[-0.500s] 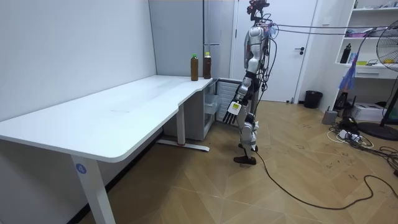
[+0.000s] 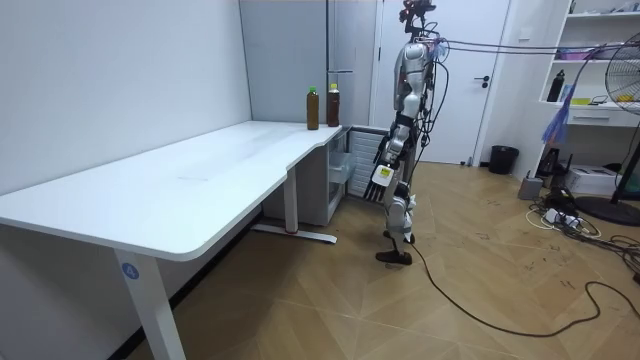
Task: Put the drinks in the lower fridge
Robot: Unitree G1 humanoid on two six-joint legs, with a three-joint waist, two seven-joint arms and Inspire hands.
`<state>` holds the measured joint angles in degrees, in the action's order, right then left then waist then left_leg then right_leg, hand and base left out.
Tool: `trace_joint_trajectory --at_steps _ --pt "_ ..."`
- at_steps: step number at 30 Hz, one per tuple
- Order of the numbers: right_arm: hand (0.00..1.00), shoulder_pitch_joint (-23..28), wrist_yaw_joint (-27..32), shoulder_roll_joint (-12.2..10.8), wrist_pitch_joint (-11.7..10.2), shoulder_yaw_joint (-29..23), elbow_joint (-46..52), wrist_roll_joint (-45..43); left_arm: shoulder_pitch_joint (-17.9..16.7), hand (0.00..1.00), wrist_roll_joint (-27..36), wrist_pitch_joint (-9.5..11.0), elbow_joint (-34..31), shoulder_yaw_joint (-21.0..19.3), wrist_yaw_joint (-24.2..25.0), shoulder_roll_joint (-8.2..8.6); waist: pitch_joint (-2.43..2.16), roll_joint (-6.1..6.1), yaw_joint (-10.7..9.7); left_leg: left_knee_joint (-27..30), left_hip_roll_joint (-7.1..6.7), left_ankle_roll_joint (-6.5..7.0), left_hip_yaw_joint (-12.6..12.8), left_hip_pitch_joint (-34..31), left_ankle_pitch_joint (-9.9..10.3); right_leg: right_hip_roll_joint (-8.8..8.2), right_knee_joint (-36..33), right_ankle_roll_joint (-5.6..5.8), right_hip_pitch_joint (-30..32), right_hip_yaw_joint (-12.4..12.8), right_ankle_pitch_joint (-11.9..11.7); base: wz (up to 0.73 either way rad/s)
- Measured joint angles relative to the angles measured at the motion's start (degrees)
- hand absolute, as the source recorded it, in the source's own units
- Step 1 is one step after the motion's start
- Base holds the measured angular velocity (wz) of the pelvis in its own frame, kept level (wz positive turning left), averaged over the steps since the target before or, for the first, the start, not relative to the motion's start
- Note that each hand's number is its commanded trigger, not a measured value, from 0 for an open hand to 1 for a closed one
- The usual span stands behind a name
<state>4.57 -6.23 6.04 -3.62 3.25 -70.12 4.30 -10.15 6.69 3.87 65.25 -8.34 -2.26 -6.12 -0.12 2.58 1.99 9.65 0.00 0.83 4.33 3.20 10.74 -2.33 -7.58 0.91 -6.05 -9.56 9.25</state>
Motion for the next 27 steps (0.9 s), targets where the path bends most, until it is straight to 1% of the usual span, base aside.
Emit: trace_joint_trajectory --at_steps 4,8,10,14,17,19,20,21,22,23,24,25,26,27 --pt "0.0 -0.1 -0.9 0.1 -0.1 -0.3 -0.8 0.5 -0.8 0.0 0.1 0.0 -0.1 -0.5 -1.0 -0.01 -0.11 -0.23 0.0 0.1 -0.09 -0.01 -0.3 0.1 0.0 -0.03 0.0 -0.05 -0.2 -0.1 0.2 0.02" --pt "0.0 -0.2 -1.1 0.1 0.0 -0.6 -1.2 0.5 -1.4 0.0 0.7 -0.1 -0.1 -0.5 -2.4 -0.01 -0.12 -0.32 0.0 0.0 -0.33 0.01 -0.7 0.5 0.0 -0.22 0.1 0.1 -0.4 -0.2 0.4 0.05" --pt "0.0 -0.1 -0.9 0.1 0.0 -0.6 -1.2 0.4 -1.8 0.0 2.0 -0.3 -0.1 -0.5 -3.7 0.03 -0.12 -0.34 -0.1 0.0 -0.54 0.03 -1.4 0.5 0.0 -0.35 0.1 0.18 -0.6 -0.1 0.5 0.12" --pt "0.0 0.0 -0.6 0.1 0.0 -0.4 -1.5 0.4 -2.2 0.0 4.9 -0.8 0.1 -1.5 -6.4 0.04 -0.07 -0.4 0.2 -0.1 -0.66 0.05 -1.6 1.2 0.0 -0.4 0.5 0.19 -1.4 -0.1 0.5 0.05" --pt "0.0 0.0 -0.2 0.2 0.0 -0.5 -1.7 0.4 -1.8 0.0 6.9 -0.9 -0.1 -4.1 -8.9 0.11 -0.01 -0.61 0.2 -0.1 -0.65 0.1 -1.5 1.5 0.1 -0.36 0.6 0.19 -2.1 -0.4 0.5 0.01" --pt "0.0 0.1 -0.2 0.2 0.0 -1.4 -1.5 -0.3 -1.5 0.0 7.3 -1.1 -3.0 -8.2 -12.1 0.14 0.08 -0.8 0.2 -0.1 -0.64 0.11 -1.8 1.6 0.1 -0.34 0.6 0.19 -2.2 -0.4 0.5 0.03" --pt "0.0 0.1 -0.2 0.2 0.0 -1.9 -1.4 -0.4 -1.4 0.0 7.6 -1.0 -4.1 -9.1 -13.1 0.11 0.09 -0.87 0.2 -0.1 -0.64 0.11 -1.9 1.7 0.1 -0.35 0.5 0.18 -2.2 -0.4 0.5 0.0" --pt "0.0 0.1 -0.2 0.2 0.0 -2.6 -1.5 -0.5 -1.1 0.0 8.4 -0.5 -5.7 -10.5 -15.1 0.0 0.09 -1.07 0.2 -0.1 -0.65 0.11 -1.9 1.8 0.1 -0.37 0.5 0.19 -2.2 -0.2 0.5 0.0" --pt "0.0 0.1 -0.2 0.2 0.0 -3.2 -1.4 -0.7 -0.7 0.0 9.2 0.5 -6.7 -11.7 -16.9 -0.09 0.2 -1.12 0.1 -0.2 -0.66 0.12 -1.8 2.0 0.1 -0.37 0.4 0.18 -2.3 0.0 0.5 -0.04" --pt "0.0 0.2 -0.2 0.3 0.0 -3.5 -1.5 -0.6 -0.6 0.0 9.6 1.0 -7.1 -11.9 -17.8 -0.2 0.23 -1.19 0.1 -0.2 -0.66 0.13 -1.8 2.1 0.1 -0.37 0.4 0.19 -2.4 -0.1 0.5 -0.05" --pt "0.0 0.4 -0.2 0.4 -0.1 -3.6 -1.3 -0.2 -0.3 0.0 10.2 1.6 -8.2 -12.3 -19.5 -0.23 0.22 -1.59 0.1 -0.1 -0.7 0.17 -1.8 2.3 0.2 -0.38 0.4 0.19 -2.6 0.0 0.5 0.0" --pt "0.0 0.6 -0.2 0.4 -0.1 -3.5 -1.0 0.0 -0.2 0.0 11.0 1.9 -9.9 -12.3 -21.3 -0.22 0.25 -1.62 0.2 -0.2 -0.72 0.18 -1.8 2.3 0.2 -0.39 0.5 0.21 -2.7 0.0 0.5 0.0" --pt "0.0 0.6 -0.2 0.5 -0.1 -3.4 -0.9 0.0 -0.1 0.0 11.7 2.4 -10.7 -12.3 -22.1 -0.22 0.24 -1.66 0.2 -0.2 -0.72 0.18 -1.8 2.3 0.2 -0.39 0.5 0.22 -2.7 0.1 0.5 0.0" --pt "0.0 0.6 -0.2 0.5 -0.1 -3.4 -0.9 -0.1 -0.1 0.0 13.0 3.0 -12.8 -12.2 -23.7 -0.18 0.18 -1.74 0.2 -0.2 -0.71 0.18 -1.7 2.4 0.2 -0.38 0.5 0.23 -2.6 0.2 0.5 0.0"
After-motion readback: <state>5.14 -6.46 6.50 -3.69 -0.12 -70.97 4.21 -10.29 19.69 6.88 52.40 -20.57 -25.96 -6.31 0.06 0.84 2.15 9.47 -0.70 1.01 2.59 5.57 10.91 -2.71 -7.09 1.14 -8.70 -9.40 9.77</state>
